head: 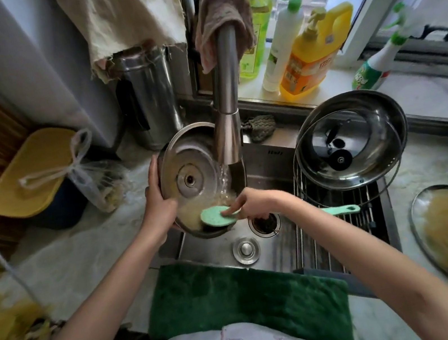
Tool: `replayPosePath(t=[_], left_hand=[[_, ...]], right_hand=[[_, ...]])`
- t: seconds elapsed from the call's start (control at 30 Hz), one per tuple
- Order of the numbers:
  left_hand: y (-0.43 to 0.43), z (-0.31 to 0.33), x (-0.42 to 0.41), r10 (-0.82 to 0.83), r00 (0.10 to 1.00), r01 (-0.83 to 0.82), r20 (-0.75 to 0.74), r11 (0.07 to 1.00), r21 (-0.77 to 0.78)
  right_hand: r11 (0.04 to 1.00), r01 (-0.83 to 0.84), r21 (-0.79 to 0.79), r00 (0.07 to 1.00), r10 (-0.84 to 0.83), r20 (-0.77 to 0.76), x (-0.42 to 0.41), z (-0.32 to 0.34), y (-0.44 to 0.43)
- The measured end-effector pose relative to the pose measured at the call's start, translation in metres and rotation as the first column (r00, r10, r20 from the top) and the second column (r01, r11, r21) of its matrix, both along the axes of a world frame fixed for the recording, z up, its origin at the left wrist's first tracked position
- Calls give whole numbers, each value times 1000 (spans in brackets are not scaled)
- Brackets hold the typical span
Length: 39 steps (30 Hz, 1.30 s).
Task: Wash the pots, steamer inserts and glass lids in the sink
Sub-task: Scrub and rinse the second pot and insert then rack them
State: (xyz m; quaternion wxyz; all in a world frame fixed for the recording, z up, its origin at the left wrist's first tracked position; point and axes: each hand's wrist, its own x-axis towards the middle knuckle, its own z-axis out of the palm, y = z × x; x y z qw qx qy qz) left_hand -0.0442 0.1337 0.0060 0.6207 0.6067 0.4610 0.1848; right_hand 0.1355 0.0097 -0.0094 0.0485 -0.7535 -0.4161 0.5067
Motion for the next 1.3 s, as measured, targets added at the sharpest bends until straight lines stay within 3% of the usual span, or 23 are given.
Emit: replayPosePath(t=[0.1, 0.17, 0.23, 0.37, 0.43, 0.5, 0.57, 0.63, 0.77, 0.83, 0.9, 1.03, 1.1, 1.17, 1.23, 1.3], left_hand=[[-2, 3, -4, -83, 994, 76, -65, 992, -104], [-5, 5, -6, -121, 989, 106, -83, 980, -171], [-5, 10, -4, -130, 990, 115, -63, 973, -201], [-9, 15, -3, -116, 993, 115, 10, 971, -211], [-9, 14, -4, -98, 995, 97, 10, 969, -226], [-7, 14, -3, -70, 998, 70, 11, 972, -226], [-3, 16, -3, -55, 998, 51, -10, 971, -232], [-6, 17, -4, -60, 997, 48, -39, 967, -251], [-23, 23, 0, -110, 993, 96, -44, 962, -257], [-25, 24, 4, -92, 995, 84, -27, 972, -222], [-23, 22, 6, -30, 999, 27, -12, 977, -213], [-20, 13, 6, 45, 999, -46, -8, 972, -232], [-23, 8, 6, 30, 1000, -30, -5, 975, -219], [-27, 3, 7, 32, 999, -25, 27, 972, -232], [-27, 3, 9, 42, 998, -29, 47, 968, -248], [-23, 5, 10, 44, 997, -26, 60, 964, -263]], right_hand=[[996, 2, 87, 920, -36, 389, 25, -5, 1], [982, 30, 187, 834, -127, 537, 28, -5, 4], [952, 56, 302, 801, -224, 555, 21, -5, 6], [828, 219, 515, 791, -460, 403, 1, -19, -5], [853, 191, 485, 821, -410, 397, -8, -22, -11], [945, 23, 327, 877, -176, 447, -19, -18, -20], [977, -142, 157, 849, 39, 527, -26, -14, -30], [987, -119, 106, 770, 24, 637, -23, -13, -32], [984, 1, 176, 612, -139, 778, -11, -11, -18], [983, 77, 166, 641, -177, 747, -17, -8, -12], [983, 153, 101, 740, -182, 648, -29, -7, -13], [993, 121, 18, 971, -122, 204, -42, -2, -13], [984, 178, 30, 982, -176, -67, -46, 4, -9], [939, 342, 25, 913, -325, -248, -48, 8, -6], [929, 370, 21, 884, -345, -314, -44, 8, -8], [967, 255, 32, 940, -239, -243, -36, 11, -15]])
